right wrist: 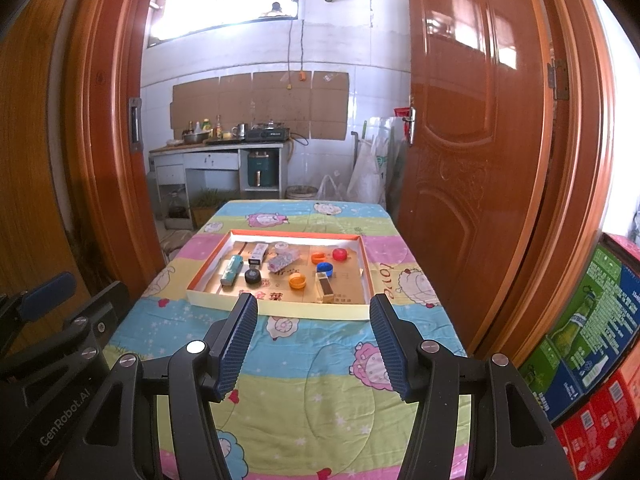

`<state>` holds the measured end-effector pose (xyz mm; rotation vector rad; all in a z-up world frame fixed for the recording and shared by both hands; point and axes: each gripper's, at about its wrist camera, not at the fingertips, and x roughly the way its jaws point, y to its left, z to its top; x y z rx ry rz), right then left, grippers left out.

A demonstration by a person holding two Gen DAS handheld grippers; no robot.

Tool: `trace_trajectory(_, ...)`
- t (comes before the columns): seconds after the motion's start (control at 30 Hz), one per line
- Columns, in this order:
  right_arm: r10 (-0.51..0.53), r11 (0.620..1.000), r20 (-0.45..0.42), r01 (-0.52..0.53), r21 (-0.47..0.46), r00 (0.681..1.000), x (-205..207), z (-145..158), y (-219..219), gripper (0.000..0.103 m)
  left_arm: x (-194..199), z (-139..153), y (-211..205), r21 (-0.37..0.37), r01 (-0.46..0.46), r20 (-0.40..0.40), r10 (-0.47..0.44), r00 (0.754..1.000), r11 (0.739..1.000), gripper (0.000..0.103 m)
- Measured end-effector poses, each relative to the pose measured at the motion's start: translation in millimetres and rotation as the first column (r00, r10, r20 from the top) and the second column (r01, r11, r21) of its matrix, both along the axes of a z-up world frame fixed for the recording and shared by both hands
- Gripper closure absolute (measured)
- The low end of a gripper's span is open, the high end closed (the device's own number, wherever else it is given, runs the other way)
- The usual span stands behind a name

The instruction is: Organize rigid objects

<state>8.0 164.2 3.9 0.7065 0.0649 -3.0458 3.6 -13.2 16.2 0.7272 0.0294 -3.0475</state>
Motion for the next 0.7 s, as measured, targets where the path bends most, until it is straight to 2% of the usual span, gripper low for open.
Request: trace_trajectory(0.7,0.000,1.000,0.009,0.000,-0.002,1.000,-1.6,-1.7,-0.1,0.043,-0.4,-8.0,2.7,-0.003,0.001,0.009,-0.001,1.000,1.000,0.045)
